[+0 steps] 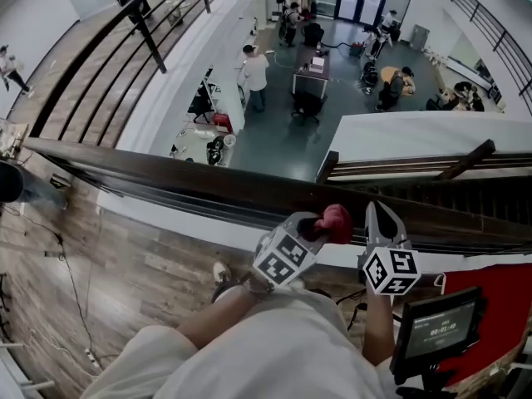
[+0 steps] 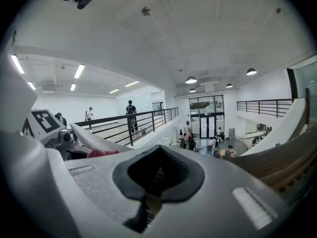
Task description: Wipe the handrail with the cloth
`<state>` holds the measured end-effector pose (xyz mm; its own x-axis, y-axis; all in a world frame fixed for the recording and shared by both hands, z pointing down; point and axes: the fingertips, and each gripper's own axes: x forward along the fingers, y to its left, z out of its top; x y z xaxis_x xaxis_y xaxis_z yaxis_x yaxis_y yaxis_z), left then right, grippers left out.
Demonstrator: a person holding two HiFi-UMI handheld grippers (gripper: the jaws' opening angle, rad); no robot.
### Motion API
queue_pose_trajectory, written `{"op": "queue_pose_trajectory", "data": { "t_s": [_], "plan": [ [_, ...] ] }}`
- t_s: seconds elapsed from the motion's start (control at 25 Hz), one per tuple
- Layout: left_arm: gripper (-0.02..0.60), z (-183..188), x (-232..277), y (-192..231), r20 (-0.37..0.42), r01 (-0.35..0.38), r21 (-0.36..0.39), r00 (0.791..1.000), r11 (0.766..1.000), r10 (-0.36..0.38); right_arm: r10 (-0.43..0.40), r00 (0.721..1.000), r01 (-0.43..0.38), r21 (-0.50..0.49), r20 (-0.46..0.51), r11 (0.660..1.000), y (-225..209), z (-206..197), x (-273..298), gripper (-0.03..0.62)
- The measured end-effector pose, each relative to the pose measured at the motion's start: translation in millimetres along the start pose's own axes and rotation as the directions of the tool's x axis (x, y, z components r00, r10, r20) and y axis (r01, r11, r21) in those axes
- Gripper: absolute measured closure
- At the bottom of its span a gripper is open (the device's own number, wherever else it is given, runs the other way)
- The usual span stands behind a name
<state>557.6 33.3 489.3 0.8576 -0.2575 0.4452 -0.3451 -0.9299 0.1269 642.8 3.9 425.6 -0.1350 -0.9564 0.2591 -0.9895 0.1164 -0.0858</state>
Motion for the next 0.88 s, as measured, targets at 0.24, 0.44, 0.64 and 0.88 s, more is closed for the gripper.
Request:
{"op": "queue_pose_trajectory", "data": {
  "t_s": [0.24, 0.44, 0.64, 0.88],
  "plan": [
    [0.503, -3, -12, 9, 0.007, 0.015, 0.004, 1.0, 1.0, -0.015, -0.023, 1.0, 0.024, -0.008, 0.002, 1.0, 4, 5, 6, 0.591],
    [0.503, -9, -29, 22, 0.019, 0.001, -0.02, 1.0, 1.0, 0.0, -0.028, 1.0, 0.028, -0.019, 0.003, 0.999, 16, 7, 12, 0.591],
    [0.502, -18, -47, 39, 0.023, -0.018, -0.047, 1.0, 0.999, 0.019, -0.044, 0.999, 0.044, -0.016, 0.001, 0.999, 32, 8, 18, 0.591],
    [0.499, -29, -66, 57, 0.026, -0.045, -0.068, 0.999, 0.997, 0.047, -0.023, 1.0, 0.023, -0.024, -0.004, 0.999, 61, 8, 26, 0.591]
  ]
}}
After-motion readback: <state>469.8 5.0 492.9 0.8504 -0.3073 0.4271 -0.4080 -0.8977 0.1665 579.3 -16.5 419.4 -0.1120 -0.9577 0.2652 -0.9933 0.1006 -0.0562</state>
